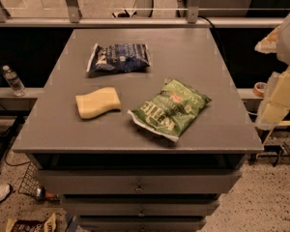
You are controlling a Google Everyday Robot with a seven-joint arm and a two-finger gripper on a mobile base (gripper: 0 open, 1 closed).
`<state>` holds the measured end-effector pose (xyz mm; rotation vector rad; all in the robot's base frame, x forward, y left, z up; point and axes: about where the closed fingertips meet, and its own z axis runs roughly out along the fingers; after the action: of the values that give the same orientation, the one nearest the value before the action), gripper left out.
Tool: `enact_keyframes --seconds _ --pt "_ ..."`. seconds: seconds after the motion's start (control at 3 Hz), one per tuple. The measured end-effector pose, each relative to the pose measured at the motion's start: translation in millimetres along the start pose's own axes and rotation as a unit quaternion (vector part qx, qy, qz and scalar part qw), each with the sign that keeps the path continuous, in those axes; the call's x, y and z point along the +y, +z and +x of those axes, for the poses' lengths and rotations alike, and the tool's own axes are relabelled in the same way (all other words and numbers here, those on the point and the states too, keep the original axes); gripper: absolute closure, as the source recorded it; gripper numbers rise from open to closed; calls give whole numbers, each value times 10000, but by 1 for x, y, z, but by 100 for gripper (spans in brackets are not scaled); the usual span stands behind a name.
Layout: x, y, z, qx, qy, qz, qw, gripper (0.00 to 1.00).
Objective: Pick green jalapeno chip bag
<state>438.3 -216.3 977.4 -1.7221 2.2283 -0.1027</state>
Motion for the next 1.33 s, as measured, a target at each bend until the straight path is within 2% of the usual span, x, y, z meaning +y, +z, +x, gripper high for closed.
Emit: enact_keyframes --seconds 0.33,0.67,1.0,1.33 --pt "0 0 0 0 0 1 10000 0" --pt "14 17 -31 -98 -720 -174 9972 0" --pt "40 49 -82 -241 -1960 -463 9792 0" --pt "52 88 -120 -425 -3017 -754 9495 0"
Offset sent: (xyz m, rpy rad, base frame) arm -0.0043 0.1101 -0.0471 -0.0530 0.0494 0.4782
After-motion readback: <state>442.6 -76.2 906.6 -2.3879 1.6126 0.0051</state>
